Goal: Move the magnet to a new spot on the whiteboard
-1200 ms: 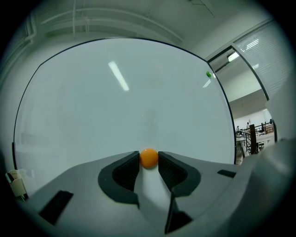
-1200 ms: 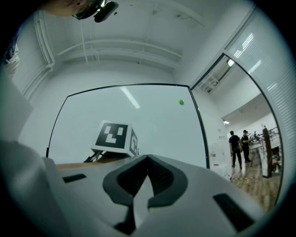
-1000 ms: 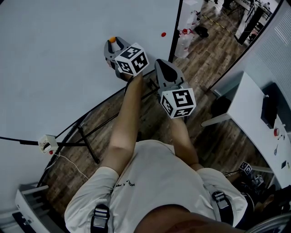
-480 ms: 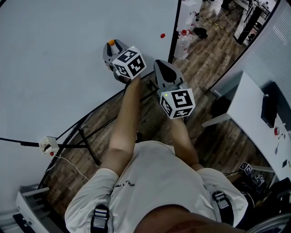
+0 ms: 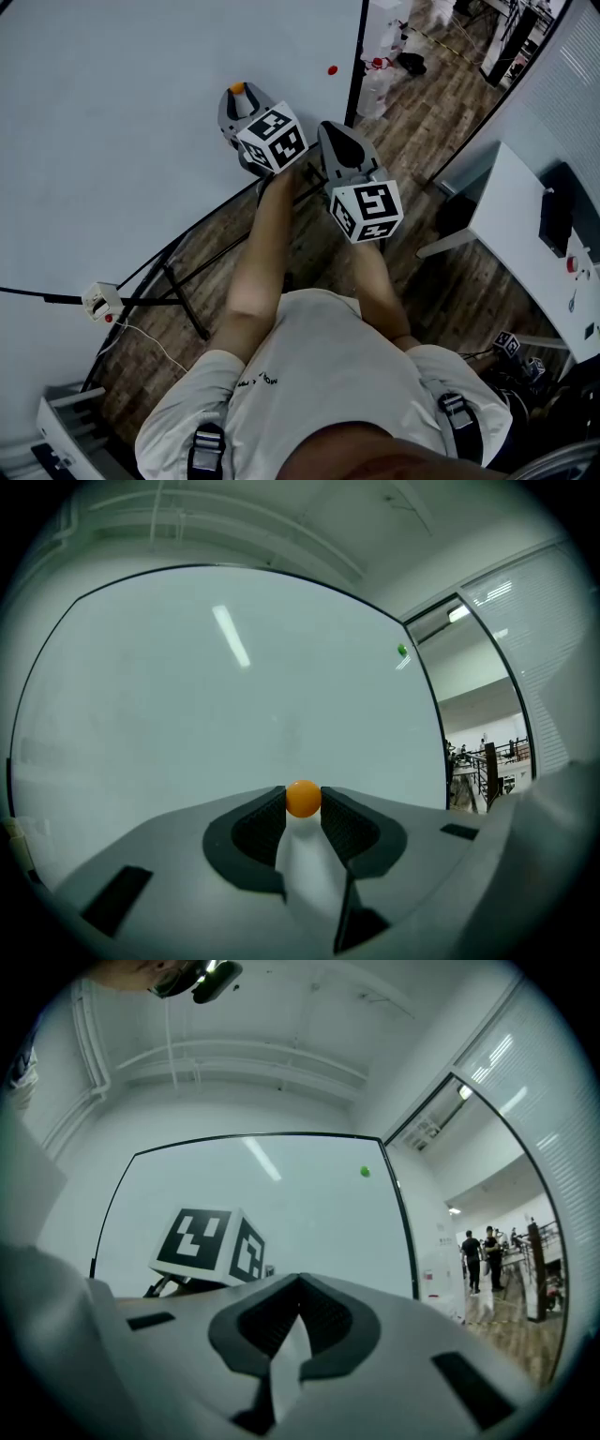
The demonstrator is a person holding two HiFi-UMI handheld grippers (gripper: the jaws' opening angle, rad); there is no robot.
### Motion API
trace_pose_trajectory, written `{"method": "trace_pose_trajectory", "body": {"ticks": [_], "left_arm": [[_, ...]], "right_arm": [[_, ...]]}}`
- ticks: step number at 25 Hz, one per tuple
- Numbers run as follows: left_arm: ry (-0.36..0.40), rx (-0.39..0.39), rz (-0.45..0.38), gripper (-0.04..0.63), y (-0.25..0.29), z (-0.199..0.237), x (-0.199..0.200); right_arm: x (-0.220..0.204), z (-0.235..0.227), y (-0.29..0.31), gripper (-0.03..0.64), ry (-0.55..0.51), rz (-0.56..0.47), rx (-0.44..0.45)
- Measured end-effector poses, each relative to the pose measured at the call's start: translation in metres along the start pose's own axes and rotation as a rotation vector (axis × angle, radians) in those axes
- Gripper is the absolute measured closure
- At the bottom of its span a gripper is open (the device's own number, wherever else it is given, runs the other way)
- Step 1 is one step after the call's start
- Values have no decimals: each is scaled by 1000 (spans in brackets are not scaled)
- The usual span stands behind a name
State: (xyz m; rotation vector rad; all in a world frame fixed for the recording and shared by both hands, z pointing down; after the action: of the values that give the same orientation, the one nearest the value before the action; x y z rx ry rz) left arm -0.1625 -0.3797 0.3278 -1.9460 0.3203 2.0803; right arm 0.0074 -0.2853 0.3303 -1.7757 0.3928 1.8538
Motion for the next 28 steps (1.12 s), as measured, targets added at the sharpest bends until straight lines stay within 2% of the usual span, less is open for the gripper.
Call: {"method": "trace_pose_trajectory", "body": {"ticks": [6,16,21,28], "left_arm": [[-9,-50,-23,477,-9,-7,7],[17,-206,-76,477,-36,-17,9],[-14,-256,-81,477,-44,-15,6],[1,-307,-72,477,-52,-15,4]], "right_arm": [[2,-4,-2,603,1,-1,1],[6,3,-5,603,-3,-11,8],[6,6,-4,603,-2,-11,9],[6,9,-3,603,-1,-10,11]]}}
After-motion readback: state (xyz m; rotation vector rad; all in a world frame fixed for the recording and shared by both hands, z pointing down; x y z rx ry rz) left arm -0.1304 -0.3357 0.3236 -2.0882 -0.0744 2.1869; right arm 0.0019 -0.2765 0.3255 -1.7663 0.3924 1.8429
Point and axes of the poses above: the fingertips, and each gripper's own axes: y forward along the fingers, z to its left, x out of its top, the point moved 2 cm from there along -y, backward along the fingers, and after that the axes turned 4 degrees about -y, right-handed, at the moved point
